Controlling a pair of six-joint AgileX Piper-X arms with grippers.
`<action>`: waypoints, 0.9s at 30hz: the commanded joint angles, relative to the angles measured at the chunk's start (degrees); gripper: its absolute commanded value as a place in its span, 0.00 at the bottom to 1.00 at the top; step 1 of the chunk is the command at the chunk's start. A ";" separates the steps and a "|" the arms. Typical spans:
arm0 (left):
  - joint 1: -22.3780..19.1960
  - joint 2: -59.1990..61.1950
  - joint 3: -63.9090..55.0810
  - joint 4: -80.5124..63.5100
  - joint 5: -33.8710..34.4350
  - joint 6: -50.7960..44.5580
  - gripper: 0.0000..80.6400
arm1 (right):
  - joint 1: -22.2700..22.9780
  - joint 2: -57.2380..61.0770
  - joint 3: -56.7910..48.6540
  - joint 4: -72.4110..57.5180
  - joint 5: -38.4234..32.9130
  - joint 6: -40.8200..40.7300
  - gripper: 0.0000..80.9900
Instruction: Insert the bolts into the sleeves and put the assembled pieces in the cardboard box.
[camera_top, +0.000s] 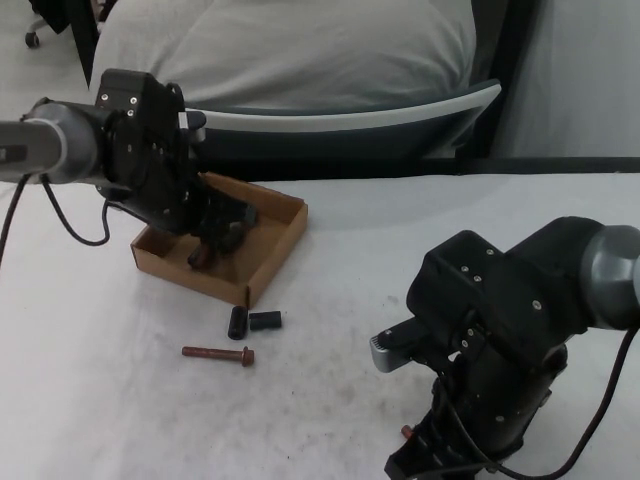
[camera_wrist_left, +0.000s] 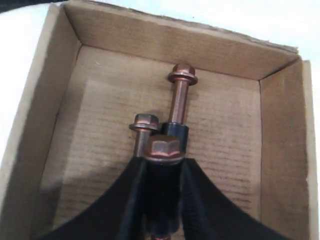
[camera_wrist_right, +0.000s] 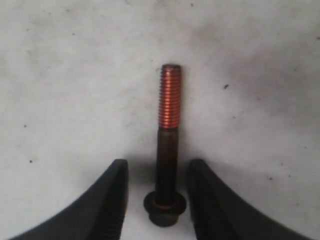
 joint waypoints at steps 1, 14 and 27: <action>-0.07 0.41 -0.76 0.54 1.99 -0.83 0.01 | -0.28 0.77 -0.27 -0.60 1.05 -1.00 0.26; 1.20 -2.05 -0.76 -0.24 8.50 -1.34 0.56 | -0.28 0.77 -0.27 1.02 1.06 -15.44 0.00; 3.93 -13.48 -0.76 5.92 20.00 5.88 0.55 | -0.28 -2.37 -0.27 2.38 3.66 -35.25 0.00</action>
